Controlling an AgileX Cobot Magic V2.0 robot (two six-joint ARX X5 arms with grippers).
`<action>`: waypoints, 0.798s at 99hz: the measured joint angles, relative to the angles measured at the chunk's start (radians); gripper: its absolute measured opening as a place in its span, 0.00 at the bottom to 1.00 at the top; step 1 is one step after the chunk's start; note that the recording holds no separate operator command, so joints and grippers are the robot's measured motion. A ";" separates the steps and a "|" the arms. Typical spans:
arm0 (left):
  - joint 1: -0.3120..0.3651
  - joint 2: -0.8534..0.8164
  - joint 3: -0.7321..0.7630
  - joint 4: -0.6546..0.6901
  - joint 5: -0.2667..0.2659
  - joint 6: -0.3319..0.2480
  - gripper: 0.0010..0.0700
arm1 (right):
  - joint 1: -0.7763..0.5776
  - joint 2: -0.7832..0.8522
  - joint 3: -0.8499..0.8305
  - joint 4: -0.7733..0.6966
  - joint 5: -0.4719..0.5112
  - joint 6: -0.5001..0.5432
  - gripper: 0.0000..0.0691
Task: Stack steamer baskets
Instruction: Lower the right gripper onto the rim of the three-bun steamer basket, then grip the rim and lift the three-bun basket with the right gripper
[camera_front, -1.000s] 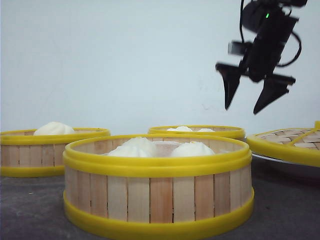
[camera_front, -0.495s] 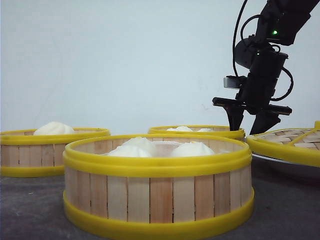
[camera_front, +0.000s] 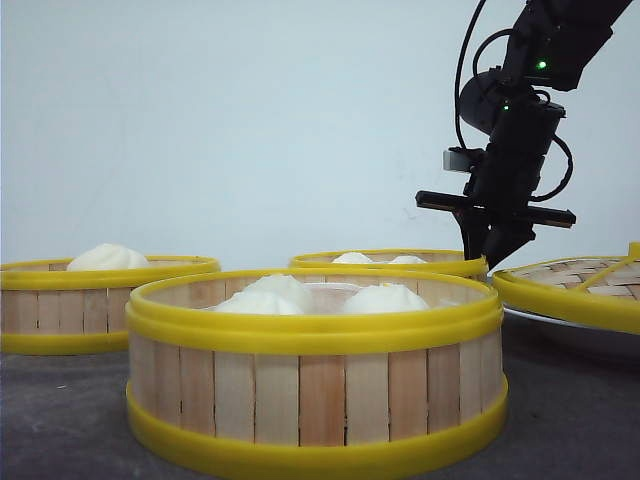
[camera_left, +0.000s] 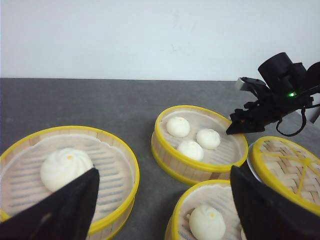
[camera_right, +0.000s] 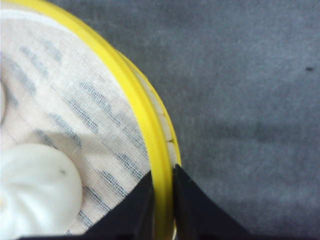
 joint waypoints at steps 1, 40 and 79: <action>0.000 0.000 0.000 -0.001 0.000 0.000 0.72 | 0.000 0.000 0.002 0.000 0.000 0.002 0.05; 0.000 0.000 0.000 -0.026 0.000 0.016 0.72 | 0.000 -0.007 0.281 -0.190 -0.053 0.030 0.05; 0.000 -0.021 0.000 -0.026 0.000 0.023 0.72 | 0.058 -0.340 0.381 -0.396 -0.096 -0.116 0.05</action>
